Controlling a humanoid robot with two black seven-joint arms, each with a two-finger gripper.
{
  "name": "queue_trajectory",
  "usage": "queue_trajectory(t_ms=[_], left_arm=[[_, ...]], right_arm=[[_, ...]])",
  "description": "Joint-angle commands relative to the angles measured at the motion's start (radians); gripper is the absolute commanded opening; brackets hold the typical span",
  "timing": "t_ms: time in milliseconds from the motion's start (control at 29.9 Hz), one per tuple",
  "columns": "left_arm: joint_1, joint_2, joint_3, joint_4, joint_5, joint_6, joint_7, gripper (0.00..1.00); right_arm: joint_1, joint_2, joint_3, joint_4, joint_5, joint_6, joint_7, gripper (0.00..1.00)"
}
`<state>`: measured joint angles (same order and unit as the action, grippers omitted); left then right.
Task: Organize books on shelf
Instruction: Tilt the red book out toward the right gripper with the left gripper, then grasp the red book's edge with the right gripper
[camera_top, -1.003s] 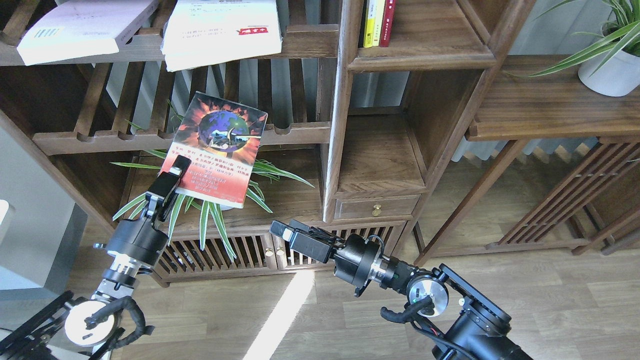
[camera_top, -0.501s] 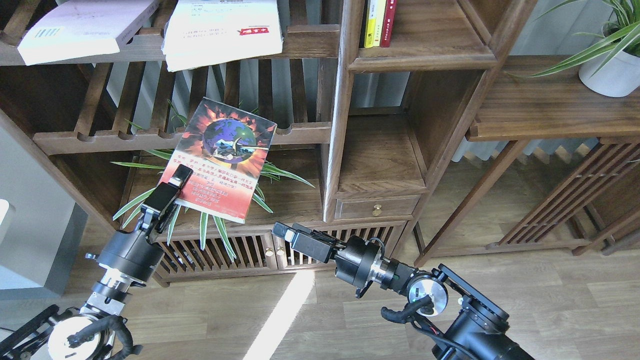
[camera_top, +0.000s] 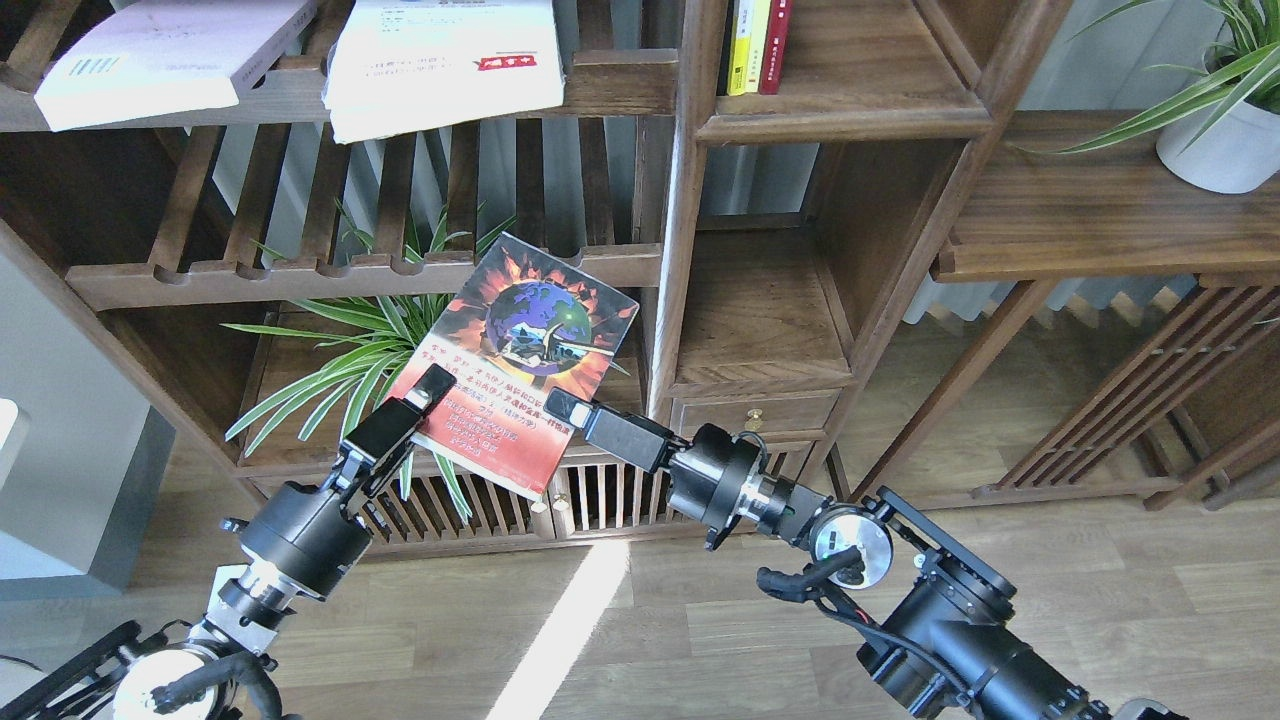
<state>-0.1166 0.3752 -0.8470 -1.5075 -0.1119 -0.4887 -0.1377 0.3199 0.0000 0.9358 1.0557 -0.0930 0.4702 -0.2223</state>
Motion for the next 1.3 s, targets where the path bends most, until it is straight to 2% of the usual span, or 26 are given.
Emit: queue_trajectory(t_ms=[0,134,267,368,669,1103,1204,1270], left_arm=[[-0.001,-0.001,0.0,-0.003,0.0,0.0,0.003,0.01],[-0.003,-0.013,0.002,-0.003,0.0,0.0,0.027,0.01],[-0.003,-0.016,0.002,-0.003,0.0,0.0,0.03,0.01],[-0.001,-0.016,0.002,-0.006,0.0,0.0,0.032,0.02],[0.002,-0.015,0.003,-0.006,0.0,0.0,0.032,0.02],[0.003,-0.018,0.043,-0.005,0.001,0.0,0.032,0.03],[0.003,-0.018,0.042,-0.005,0.001,0.0,0.032,0.03],[0.003,-0.018,0.042,-0.002,0.0,0.0,0.032,0.04]], right_arm=[[0.024,0.0,0.0,-0.014,0.012,-0.002,0.0,1.0],[0.044,0.0,-0.006,-0.016,0.013,-0.005,0.0,0.99],[0.044,0.0,-0.012,-0.016,0.013,-0.005,-0.002,0.98],[0.042,0.0,-0.012,-0.016,0.015,-0.007,-0.005,0.92],[0.048,0.0,-0.026,-0.017,0.016,-0.007,-0.006,0.84],[0.053,0.0,-0.026,-0.017,0.018,-0.01,-0.006,0.83],[0.05,0.0,-0.026,-0.017,0.022,-0.009,-0.005,0.78],[0.05,0.0,-0.025,-0.017,0.051,-0.007,-0.005,0.71]])
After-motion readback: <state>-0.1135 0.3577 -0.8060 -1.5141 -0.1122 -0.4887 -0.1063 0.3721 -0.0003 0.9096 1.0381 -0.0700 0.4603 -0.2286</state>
